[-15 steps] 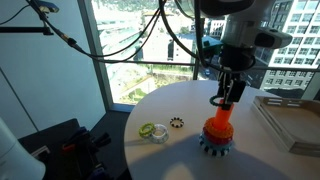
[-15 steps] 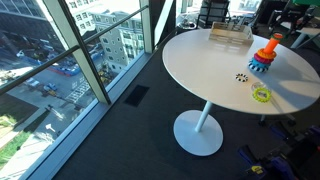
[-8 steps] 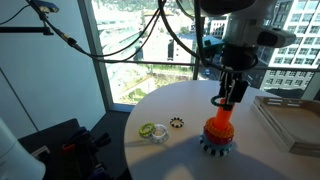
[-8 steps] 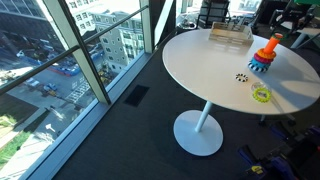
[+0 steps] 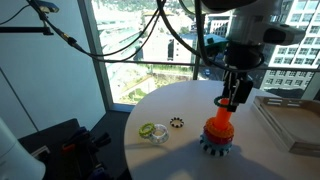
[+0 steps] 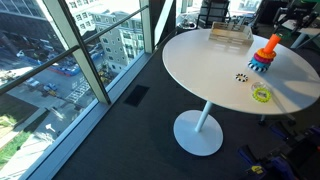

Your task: Put the dark green ring around the orange rod

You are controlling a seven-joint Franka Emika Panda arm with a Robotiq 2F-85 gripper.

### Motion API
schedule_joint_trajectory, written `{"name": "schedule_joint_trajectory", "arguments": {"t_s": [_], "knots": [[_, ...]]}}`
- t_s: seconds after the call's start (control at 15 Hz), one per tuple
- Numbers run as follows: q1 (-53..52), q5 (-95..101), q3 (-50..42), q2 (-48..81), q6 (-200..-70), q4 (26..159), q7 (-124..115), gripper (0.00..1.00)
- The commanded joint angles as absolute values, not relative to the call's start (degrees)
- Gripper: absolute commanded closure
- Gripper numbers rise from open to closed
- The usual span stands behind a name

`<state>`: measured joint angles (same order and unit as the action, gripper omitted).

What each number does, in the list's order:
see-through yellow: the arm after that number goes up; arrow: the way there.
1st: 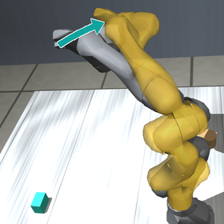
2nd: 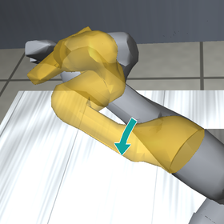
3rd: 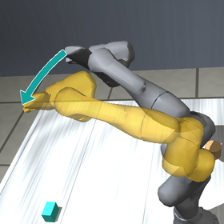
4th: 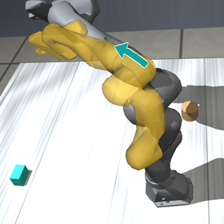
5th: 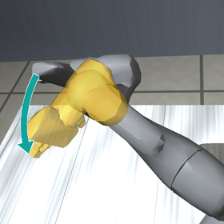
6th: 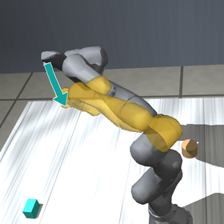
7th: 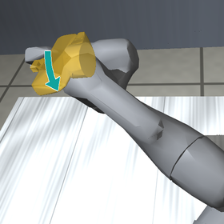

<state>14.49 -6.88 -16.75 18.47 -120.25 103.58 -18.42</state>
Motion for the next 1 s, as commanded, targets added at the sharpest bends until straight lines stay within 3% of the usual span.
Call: {"name": "schedule_joint_trajectory", "arguments": {"t_s": [0.0, 0.93], "knots": [[15.0, -6.6, -16.6, 18.1, -120.0, 103.7, -18.9, 0.55], [15.1, -6.7, -16.4, 18.1, -120.1, 102.8, -18.5, 0.55]]}}
